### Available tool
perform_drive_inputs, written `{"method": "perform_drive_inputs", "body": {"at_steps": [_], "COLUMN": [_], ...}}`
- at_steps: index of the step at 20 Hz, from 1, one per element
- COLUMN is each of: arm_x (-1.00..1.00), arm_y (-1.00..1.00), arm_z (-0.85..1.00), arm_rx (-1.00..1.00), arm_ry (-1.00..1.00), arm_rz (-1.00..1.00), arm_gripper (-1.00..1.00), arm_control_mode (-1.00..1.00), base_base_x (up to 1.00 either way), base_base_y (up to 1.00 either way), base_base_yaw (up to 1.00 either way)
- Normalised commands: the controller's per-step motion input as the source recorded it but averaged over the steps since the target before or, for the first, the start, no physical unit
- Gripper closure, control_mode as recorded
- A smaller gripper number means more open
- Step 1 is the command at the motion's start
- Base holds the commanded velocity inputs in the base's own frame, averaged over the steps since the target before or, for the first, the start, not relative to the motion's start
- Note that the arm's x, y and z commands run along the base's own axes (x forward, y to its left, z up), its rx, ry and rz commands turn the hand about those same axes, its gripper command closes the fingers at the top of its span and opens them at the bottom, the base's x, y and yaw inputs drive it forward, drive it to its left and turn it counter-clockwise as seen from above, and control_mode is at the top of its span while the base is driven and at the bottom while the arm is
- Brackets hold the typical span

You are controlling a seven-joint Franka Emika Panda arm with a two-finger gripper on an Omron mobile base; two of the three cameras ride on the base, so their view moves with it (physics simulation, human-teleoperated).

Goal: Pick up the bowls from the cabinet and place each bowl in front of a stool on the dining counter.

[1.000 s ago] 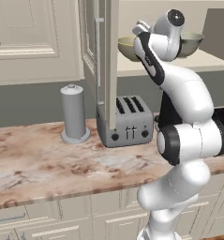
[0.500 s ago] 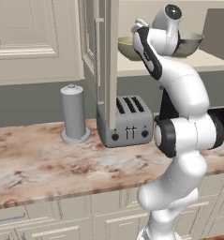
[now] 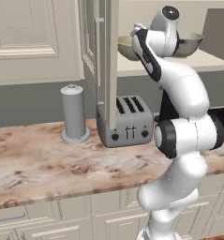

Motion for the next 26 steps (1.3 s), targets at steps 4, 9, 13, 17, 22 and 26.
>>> {"method": "perform_drive_inputs", "body": {"at_steps": [4,9,13,17,22,26], "arm_x": [-0.07,-0.38,-1.0,-1.0,-0.98,-0.71], "arm_y": [0.0,-0.07,-0.22,-0.05,0.14,0.14], "arm_z": [-0.39,-0.04,0.5,0.67,-0.03,-0.55], "arm_rx": [-0.02,0.0,0.0,0.0,0.0,0.0], "arm_ry": [0.0,0.04,0.0,-0.01,-0.08,0.0], "arm_rz": [0.0,-0.02,-0.01,0.0,0.01,0.11], "arm_gripper": [1.0,1.0,1.0,1.0,1.0,1.0], "arm_control_mode": [-1.0,-1.0,-1.0,-1.0,-1.0,-1.0], "base_base_x": [0.0,0.0,0.0,0.0,0.0,0.0], "base_base_y": [0.0,0.0,0.0,0.0,0.0,0.0], "base_base_yaw": [0.0,0.0,0.0,0.0,0.0,0.0]}}
